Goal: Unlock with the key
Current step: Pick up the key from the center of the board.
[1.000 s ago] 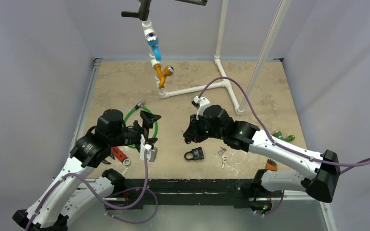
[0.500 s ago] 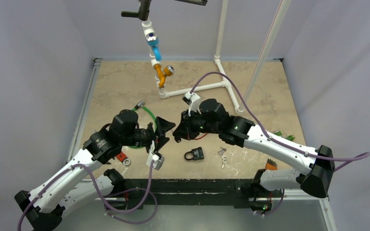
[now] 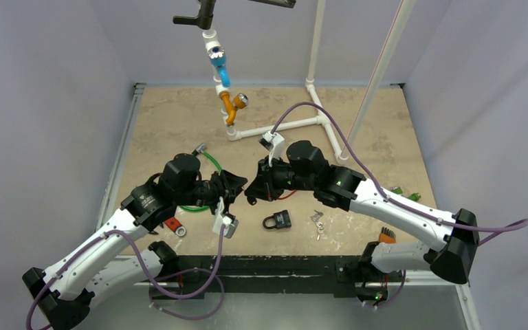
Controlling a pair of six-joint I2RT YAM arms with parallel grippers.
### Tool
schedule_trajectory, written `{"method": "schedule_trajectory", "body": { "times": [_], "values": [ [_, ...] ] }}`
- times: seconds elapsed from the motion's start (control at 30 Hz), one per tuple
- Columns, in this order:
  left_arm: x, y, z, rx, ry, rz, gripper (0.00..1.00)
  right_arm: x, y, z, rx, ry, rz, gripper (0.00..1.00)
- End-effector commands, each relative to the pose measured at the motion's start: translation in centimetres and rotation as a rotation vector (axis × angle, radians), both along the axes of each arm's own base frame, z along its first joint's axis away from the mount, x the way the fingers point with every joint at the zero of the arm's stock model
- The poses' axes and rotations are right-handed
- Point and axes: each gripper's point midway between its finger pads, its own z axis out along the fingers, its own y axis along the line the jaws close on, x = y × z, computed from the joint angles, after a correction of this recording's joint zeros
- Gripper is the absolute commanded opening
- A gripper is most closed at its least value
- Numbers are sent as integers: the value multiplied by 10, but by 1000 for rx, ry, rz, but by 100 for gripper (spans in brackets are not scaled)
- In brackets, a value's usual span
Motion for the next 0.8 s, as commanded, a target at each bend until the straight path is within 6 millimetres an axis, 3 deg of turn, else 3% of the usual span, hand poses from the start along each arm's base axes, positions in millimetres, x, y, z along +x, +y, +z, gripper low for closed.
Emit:
{"method": "schedule_trajectory", "body": {
  "times": [0.0, 0.23, 0.4, 0.43, 0.57, 0.6, 0.67, 0.77],
  "values": [
    [-1, -4, 17, -27, -53, -28, 27, -2, 4, 32, 94, -60, 32, 0],
    [-10, -6, 22, -50, -76, -54, 0, 1, 11, 36, 110, -59, 40, 0],
    [-14, -2, 14, -33, -132, -75, 0, 9, 9, 37, 120, -45, 9, 0],
    [-12, 0, 13, -31, -149, -71, 0, 11, 7, 37, 126, -36, 1, 4],
    [9, 1, 17, -44, -321, -10, 0, 28, -10, 37, 164, 36, -45, 45],
    [19, 3, 18, -41, -381, 22, 0, 34, -17, 37, 176, 55, -65, 51],
    [34, 3, 28, -67, -499, 71, 0, 44, -31, 38, 203, 82, -100, 56],
    [47, 3, 42, -101, -605, 120, 0, 42, -38, 36, 237, 127, -80, 60]
  ]
}}
